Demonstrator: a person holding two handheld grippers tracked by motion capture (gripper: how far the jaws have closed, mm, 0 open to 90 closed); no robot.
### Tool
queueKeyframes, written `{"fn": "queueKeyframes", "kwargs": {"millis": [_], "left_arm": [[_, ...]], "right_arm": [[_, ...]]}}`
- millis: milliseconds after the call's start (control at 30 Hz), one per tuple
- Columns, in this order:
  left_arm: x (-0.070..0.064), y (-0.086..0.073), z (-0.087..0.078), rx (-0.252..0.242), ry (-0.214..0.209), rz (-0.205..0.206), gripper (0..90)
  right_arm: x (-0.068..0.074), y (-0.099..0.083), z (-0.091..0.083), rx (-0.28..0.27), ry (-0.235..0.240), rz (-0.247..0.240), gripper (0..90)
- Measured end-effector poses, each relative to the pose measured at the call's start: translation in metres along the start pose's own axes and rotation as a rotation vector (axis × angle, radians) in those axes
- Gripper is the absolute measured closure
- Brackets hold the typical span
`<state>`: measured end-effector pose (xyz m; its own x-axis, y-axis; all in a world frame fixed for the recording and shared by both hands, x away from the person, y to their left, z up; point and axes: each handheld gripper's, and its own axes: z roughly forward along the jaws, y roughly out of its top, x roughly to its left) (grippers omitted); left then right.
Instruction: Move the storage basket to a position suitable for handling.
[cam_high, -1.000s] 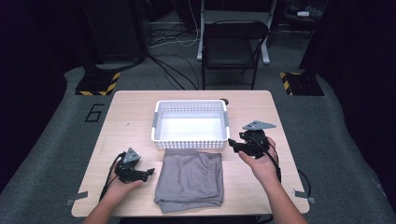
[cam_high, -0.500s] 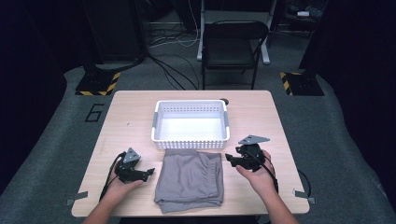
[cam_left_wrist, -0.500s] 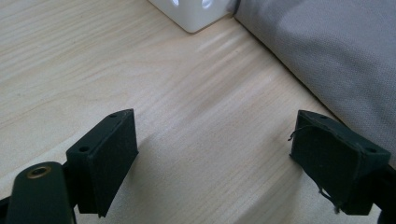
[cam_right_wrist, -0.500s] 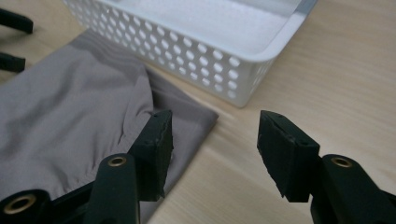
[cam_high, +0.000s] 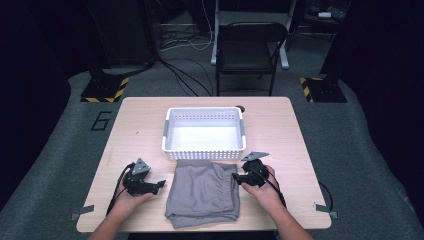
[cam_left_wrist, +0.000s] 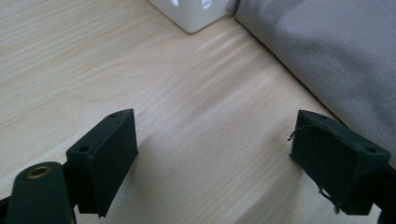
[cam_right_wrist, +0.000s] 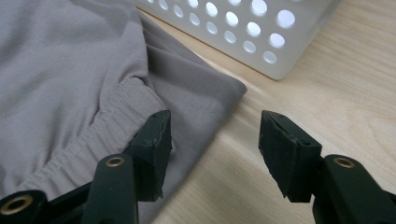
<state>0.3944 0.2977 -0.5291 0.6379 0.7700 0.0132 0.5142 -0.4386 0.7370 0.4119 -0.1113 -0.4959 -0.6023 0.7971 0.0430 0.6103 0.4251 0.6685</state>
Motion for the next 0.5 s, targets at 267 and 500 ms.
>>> {"fn": "queueKeyframes", "kwargs": {"millis": [267,500], "left_arm": [[0.000,0.000,0.000,-0.001,0.000,-0.001,14.0],[0.000,0.000,0.000,0.000,0.000,0.001,14.0]], "right_arm": [[-0.002,0.000,0.007,-0.008,-0.003,0.048,41.8],[0.002,0.004,0.013,-0.006,-0.021,0.030,42.3]]}}
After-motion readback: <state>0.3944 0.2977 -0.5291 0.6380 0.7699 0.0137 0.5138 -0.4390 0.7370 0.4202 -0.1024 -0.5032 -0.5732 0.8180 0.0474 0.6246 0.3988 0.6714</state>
